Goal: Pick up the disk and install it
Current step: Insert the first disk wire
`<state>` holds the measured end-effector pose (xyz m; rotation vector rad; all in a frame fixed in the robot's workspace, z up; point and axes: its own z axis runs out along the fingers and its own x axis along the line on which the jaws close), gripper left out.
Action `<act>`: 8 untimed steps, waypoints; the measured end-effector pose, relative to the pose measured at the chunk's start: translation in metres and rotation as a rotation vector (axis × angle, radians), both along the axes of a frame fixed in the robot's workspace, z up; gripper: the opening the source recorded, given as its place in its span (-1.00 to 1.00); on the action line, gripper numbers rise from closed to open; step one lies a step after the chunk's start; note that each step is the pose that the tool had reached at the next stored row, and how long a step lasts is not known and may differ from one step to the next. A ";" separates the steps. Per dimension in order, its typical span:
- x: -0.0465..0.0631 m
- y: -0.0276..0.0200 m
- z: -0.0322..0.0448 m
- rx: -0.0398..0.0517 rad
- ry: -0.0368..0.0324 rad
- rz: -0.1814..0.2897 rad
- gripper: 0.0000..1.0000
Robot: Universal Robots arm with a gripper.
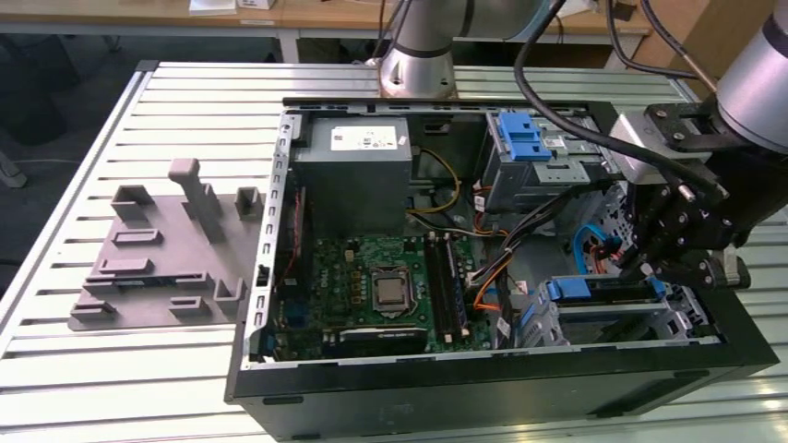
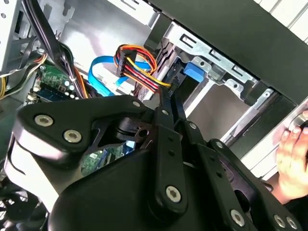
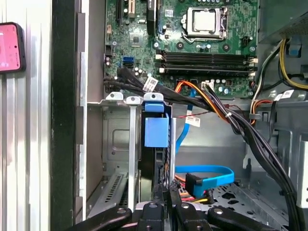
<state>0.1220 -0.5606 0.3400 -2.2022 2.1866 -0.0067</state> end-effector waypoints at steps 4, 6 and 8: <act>0.000 -0.0001 -0.0021 0.0003 -0.0095 0.000 -0.68; -0.001 -0.0001 -0.0025 0.0004 -0.0113 0.000 -0.68; -0.001 -0.0001 -0.0029 0.0007 -0.0115 -0.002 -0.68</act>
